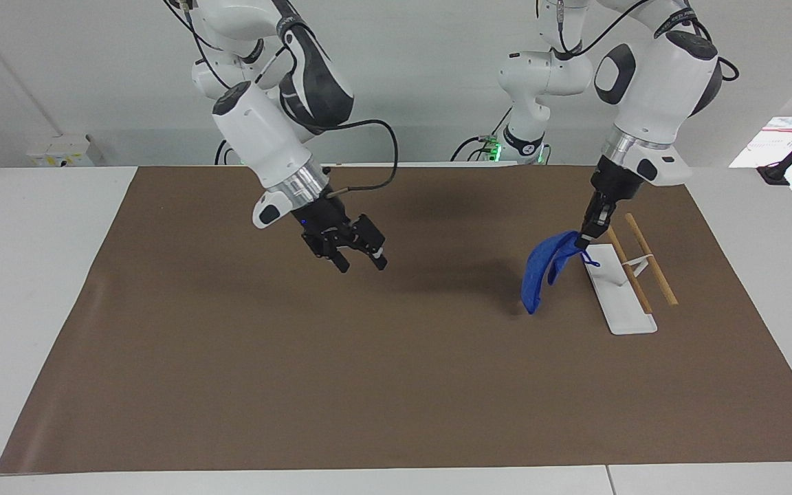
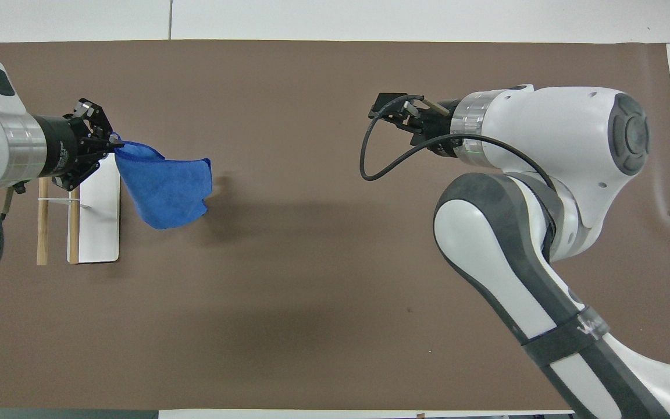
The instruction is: Right arm passes towel to left arm to hang
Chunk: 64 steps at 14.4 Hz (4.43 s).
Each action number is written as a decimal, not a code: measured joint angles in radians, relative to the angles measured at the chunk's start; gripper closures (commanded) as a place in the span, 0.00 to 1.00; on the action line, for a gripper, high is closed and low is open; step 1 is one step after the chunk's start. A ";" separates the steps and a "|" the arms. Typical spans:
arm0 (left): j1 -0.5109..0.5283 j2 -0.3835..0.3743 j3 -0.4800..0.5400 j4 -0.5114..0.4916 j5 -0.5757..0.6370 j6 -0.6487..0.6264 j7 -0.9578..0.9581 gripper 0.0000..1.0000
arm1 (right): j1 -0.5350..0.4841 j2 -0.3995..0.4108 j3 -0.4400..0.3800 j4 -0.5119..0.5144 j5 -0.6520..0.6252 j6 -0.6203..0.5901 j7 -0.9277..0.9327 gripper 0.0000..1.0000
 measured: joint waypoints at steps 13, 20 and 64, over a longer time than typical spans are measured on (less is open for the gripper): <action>0.252 -0.016 0.009 0.017 0.074 -0.124 0.108 1.00 | -0.243 -0.140 -0.004 0.176 -0.486 -0.635 -0.173 0.00; 0.289 0.004 0.009 0.108 0.218 -0.141 -0.085 1.00 | -0.322 -0.162 -0.008 0.272 -0.486 -0.855 -0.252 0.00; 0.164 0.195 -0.043 0.269 0.084 -0.318 0.744 0.00 | -0.264 -0.160 -0.090 0.239 -0.486 -0.868 -0.290 0.00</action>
